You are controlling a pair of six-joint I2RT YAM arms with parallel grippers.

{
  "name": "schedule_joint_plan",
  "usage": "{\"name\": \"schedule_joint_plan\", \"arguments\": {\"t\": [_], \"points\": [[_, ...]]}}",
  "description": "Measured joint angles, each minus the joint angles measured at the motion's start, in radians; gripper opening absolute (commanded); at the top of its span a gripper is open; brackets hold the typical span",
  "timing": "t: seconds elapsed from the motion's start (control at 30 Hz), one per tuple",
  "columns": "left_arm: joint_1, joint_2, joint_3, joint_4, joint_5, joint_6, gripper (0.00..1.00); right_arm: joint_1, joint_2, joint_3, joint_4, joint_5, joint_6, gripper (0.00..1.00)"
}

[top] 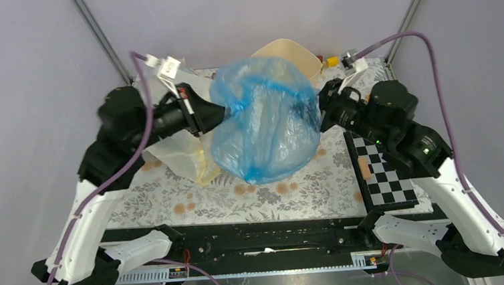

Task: Put the trash bags into the trash bin

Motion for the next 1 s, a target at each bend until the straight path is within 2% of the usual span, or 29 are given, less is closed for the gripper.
{"name": "schedule_joint_plan", "arguments": {"t": [0.03, 0.07, 0.17, 0.3, 0.43, 0.5, 0.57, 0.7, 0.83, 0.93, 1.0], "points": [[0.0, 0.011, 0.092, 0.01, -0.013, 0.017, 0.0, 0.0, 0.013, 0.051, 0.008, 0.005, -0.014, 0.0], [0.0, 0.011, 0.108, 0.011, -0.016, 0.021, 0.0, 0.0, 0.011, 0.068, 0.01, 0.01, -0.024, 0.0], [0.0, -0.043, 0.053, 0.059, -0.034, 0.033, 0.0, 0.0, -0.044, 0.012, 0.025, 0.035, -0.043, 0.0], [-0.002, -0.114, -0.256, 0.162, -0.03, 0.019, 0.0, 0.0, -0.14, -0.245, 0.051, 0.053, -0.036, 0.0], [-0.022, -0.023, -0.651, 0.219, -0.027, -0.022, 0.0, 0.0, -0.132, -0.526, 0.05, 0.009, -0.01, 0.0], [-0.05, 0.053, -0.766, 0.188, -0.021, -0.037, 0.0, 0.0, -0.109, -0.631, 0.034, -0.061, -0.005, 0.0], [-0.085, 0.07, -0.819, 0.146, 0.007, -0.048, 0.0, 0.0, -0.114, -0.681, -0.001, -0.142, -0.005, 0.0], [-0.146, -0.01, -0.759, 0.14, 0.135, -0.067, 0.0, 0.0, -0.195, -0.636, -0.003, -0.311, -0.012, 0.0], [-0.138, -0.044, -0.537, 0.153, 0.224, -0.071, 0.0, 0.0, -0.217, -0.436, 0.013, -0.404, -0.012, 0.0], [-0.086, -0.014, -0.321, 0.187, 0.291, -0.07, 0.0, 0.0, -0.156, -0.225, 0.037, -0.397, -0.026, 0.0], [-0.024, 0.013, -0.214, 0.208, 0.301, -0.065, 0.0, 0.001, -0.115, -0.111, 0.055, -0.325, -0.042, 0.0]]}}
